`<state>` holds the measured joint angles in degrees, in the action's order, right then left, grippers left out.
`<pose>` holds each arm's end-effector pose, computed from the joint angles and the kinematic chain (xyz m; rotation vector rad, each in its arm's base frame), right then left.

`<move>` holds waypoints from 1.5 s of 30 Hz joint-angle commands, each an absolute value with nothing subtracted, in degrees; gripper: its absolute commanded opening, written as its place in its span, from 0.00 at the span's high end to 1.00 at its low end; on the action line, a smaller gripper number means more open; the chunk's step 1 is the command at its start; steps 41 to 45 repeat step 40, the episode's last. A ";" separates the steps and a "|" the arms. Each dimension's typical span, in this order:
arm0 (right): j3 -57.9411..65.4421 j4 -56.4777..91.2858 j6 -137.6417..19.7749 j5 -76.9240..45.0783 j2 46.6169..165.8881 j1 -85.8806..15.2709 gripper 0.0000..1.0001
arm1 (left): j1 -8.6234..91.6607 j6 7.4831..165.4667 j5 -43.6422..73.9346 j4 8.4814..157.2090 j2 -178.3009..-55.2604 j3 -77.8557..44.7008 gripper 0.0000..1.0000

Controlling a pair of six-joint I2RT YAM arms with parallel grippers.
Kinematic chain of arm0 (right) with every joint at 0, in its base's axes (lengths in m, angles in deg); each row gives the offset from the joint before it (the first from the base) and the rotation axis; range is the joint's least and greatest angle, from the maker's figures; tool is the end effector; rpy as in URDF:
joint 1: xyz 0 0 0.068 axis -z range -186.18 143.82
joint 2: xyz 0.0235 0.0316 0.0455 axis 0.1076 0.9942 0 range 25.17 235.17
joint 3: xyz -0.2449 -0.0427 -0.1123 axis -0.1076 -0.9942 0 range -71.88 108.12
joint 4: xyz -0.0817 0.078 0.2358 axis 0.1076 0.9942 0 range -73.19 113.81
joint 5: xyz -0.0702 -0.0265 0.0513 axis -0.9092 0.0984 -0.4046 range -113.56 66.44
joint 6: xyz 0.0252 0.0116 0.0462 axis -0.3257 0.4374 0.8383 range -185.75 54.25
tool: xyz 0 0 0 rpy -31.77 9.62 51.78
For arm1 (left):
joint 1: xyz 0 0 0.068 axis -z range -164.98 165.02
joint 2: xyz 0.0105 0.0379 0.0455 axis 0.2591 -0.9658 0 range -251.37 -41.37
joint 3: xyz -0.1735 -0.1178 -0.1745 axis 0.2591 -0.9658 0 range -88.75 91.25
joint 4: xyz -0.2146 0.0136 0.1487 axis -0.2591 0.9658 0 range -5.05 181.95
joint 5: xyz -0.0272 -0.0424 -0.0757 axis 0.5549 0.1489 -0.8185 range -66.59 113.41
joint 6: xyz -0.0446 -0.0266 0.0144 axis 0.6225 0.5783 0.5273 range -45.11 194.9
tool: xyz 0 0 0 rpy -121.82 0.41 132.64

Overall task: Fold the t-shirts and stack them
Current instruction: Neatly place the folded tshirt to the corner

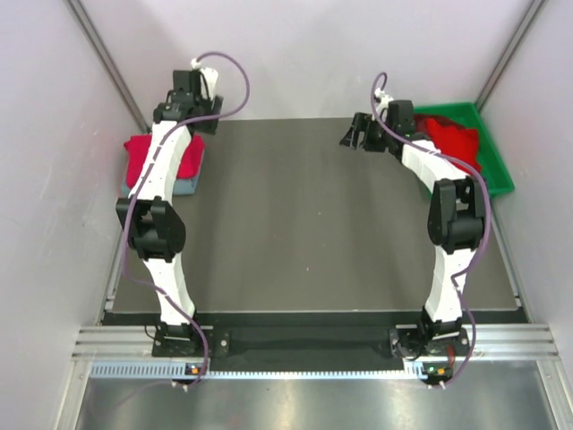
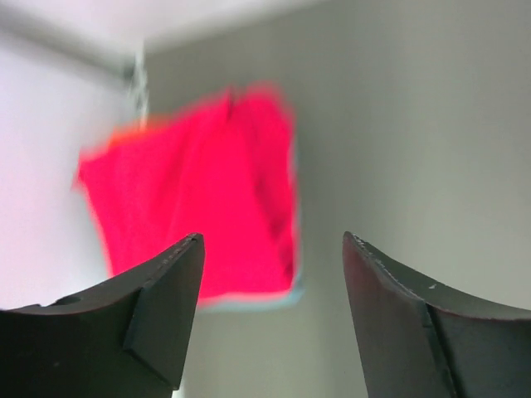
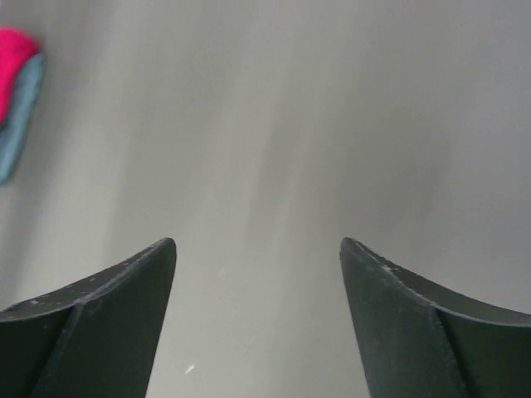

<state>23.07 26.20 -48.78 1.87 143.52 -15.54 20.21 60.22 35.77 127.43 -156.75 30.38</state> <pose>0.4743 0.0937 0.2461 -0.1218 2.1684 0.7415 0.4573 -0.0340 0.3599 0.2726 2.2324 0.3315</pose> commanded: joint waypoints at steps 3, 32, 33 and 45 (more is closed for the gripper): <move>28.93 27.97 -58.61 -10.19 138.47 -16.02 0.13 | 22.92 70.05 20.34 124.94 -160.80 37.28 0.25; 51.42 60.23 -77.25 -57.75 135.48 -21.03 0.00 | 34.62 79.55 28.33 119.15 -164.52 30.72 0.01; 53.08 60.66 -77.35 -58.62 135.39 -21.38 0.00 | 34.71 79.90 28.59 119.14 -164.25 30.26 0.01; 50.65 60.76 -77.45 -60.31 132.85 -25.07 0.00 | 36.11 80.61 30.96 115.88 -161.69 24.63 0.01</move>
